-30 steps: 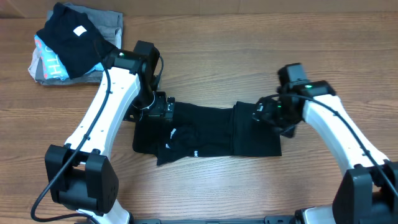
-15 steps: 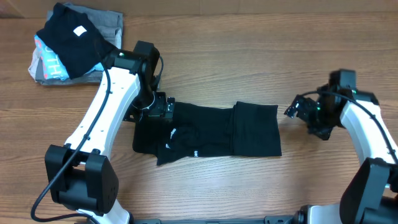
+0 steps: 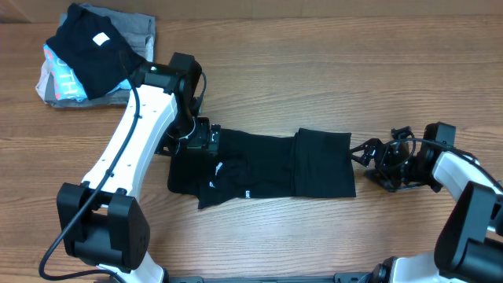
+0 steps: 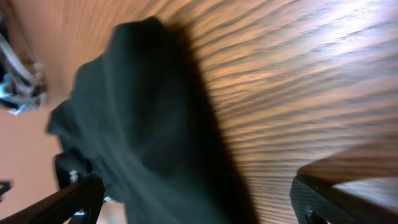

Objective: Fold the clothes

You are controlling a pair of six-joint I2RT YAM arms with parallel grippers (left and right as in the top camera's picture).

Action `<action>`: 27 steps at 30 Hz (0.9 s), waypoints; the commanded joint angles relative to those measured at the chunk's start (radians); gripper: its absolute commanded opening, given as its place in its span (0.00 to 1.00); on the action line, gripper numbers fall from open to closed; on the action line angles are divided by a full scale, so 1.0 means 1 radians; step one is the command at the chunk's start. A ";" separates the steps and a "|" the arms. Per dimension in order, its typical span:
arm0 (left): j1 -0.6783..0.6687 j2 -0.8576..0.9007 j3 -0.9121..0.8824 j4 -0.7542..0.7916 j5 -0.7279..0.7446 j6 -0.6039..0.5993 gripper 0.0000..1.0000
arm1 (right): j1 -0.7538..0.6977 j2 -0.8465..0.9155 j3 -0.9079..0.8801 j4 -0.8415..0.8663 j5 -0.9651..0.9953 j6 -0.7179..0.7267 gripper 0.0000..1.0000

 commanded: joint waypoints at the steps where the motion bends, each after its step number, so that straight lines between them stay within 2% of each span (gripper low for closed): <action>1: 0.000 0.008 -0.003 0.002 0.013 0.016 1.00 | 0.001 0.058 -0.029 0.020 -0.134 -0.055 1.00; 7: 0.000 0.008 -0.003 0.006 0.019 0.015 1.00 | 0.044 0.127 -0.044 0.042 -0.158 -0.054 0.98; 11: -0.002 0.008 -0.003 0.008 0.020 0.015 1.00 | 0.111 0.130 -0.044 0.047 -0.158 -0.052 0.88; 12: -0.002 0.008 -0.003 0.008 0.020 0.015 1.00 | 0.129 0.130 -0.044 0.053 -0.153 -0.044 0.83; 17: -0.002 0.008 -0.003 0.007 0.020 0.015 1.00 | 0.167 0.130 -0.044 0.091 -0.040 0.084 0.34; 21: -0.002 0.008 -0.003 0.006 0.019 0.015 1.00 | 0.165 0.129 -0.042 0.105 -0.010 0.125 0.04; 27: -0.002 0.008 -0.003 0.000 0.018 0.016 1.00 | 0.096 0.115 0.027 0.035 0.065 0.170 0.04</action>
